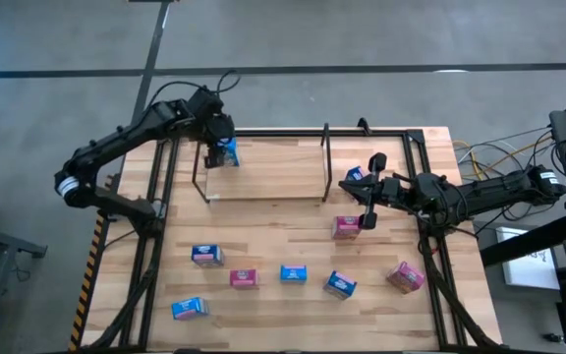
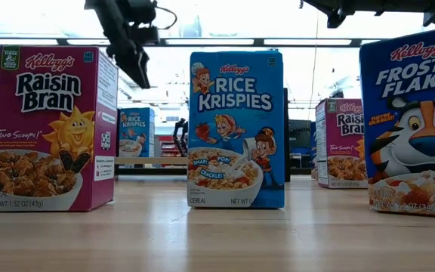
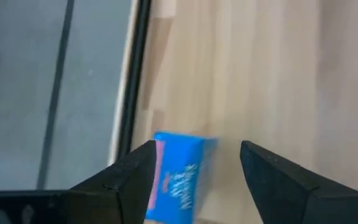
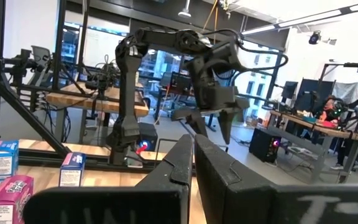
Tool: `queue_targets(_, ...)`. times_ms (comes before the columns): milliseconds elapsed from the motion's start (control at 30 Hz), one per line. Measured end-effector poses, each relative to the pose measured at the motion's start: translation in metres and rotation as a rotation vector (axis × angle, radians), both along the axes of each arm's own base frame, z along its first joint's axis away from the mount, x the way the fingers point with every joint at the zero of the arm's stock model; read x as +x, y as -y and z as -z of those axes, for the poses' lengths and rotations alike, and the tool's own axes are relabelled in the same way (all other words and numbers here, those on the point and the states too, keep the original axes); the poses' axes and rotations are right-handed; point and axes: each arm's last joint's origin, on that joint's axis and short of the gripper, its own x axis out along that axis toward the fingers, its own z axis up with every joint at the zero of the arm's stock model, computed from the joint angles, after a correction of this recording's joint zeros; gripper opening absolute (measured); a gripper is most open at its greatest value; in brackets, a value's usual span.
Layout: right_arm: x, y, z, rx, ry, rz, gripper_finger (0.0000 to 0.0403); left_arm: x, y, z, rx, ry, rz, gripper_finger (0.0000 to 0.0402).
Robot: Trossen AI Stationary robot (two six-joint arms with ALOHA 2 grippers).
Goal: Stack cereal on shelf
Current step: Put the top light blue cereal box on the shelf
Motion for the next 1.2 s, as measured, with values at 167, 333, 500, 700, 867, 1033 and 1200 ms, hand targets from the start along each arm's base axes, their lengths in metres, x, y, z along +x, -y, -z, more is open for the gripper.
queue_targets(167, 0.0, 0.0, 0.0, -0.002, 0.0, 0.0, 0.0009, 0.011, 0.021, 0.008, -0.051, 0.001, 0.028, 0.0167)
queue_targets(333, 0.0, 0.0, 0.0, -0.006, 0.0, 0.001, 0.0009, 0.021, 0.033, 0.021, -0.078, -0.014, -0.008, 0.0104)
queue_targets(500, 0.0, 0.0, 0.0, -0.012, -0.001, 0.003, 0.0009, 0.027, 0.033, 0.036, -0.071, -0.008, -0.035, 0.0045)
queue_targets(700, 0.0, 0.0, 0.0, -0.014, 0.002, 0.003, 0.0009, 0.031, 0.028, 0.043, -0.001, -0.033, -0.081, 0.0003)
queue_targets(867, 0.0, 0.0, 0.0, -0.019, 0.002, 0.004, 0.0009, 0.028, 0.023, 0.046, 0.06, -0.102, -0.105, 0.0001)
queue_targets(1033, 0.0, 0.0, 0.0, -0.019, 0.002, 0.004, 0.0009, 0.028, 0.018, 0.05, 0.049, -0.114, -0.116, 0.0)
queue_targets(1200, 0.0, 0.0, 0.0, -0.019, 0.002, 0.004, 0.0009, 0.025, 0.012, 0.053, 0.045, -0.125, -0.131, 0.0)
